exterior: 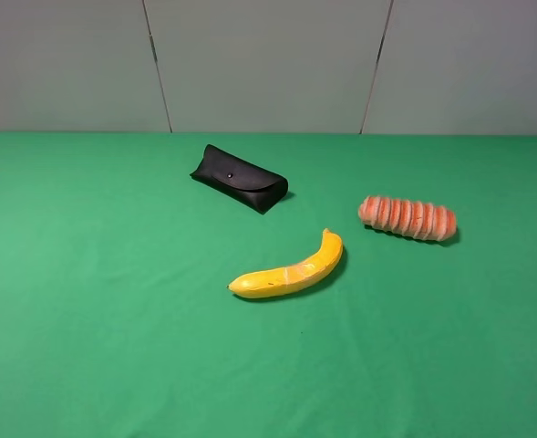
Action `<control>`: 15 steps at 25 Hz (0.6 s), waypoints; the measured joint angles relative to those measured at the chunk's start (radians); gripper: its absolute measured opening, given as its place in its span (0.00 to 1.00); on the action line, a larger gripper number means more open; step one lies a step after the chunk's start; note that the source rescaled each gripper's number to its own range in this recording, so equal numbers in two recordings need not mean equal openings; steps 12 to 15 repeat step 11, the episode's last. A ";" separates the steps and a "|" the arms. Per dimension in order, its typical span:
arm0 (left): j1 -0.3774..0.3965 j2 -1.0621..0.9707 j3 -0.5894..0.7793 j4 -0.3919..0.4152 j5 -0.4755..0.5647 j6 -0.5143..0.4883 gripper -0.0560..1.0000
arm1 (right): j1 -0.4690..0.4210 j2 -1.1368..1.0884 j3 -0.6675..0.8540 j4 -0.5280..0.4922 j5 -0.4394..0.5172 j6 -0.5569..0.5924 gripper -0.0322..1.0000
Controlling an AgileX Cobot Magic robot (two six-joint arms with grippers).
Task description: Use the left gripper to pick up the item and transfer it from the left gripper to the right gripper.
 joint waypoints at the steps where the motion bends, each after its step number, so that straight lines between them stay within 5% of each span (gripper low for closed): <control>1: 0.000 0.000 0.000 0.000 0.000 0.000 1.00 | 0.000 0.000 0.000 0.000 0.000 0.000 1.00; 15: 0.000 0.000 0.000 0.000 0.000 0.000 1.00 | 0.000 0.000 0.000 0.000 0.000 0.000 1.00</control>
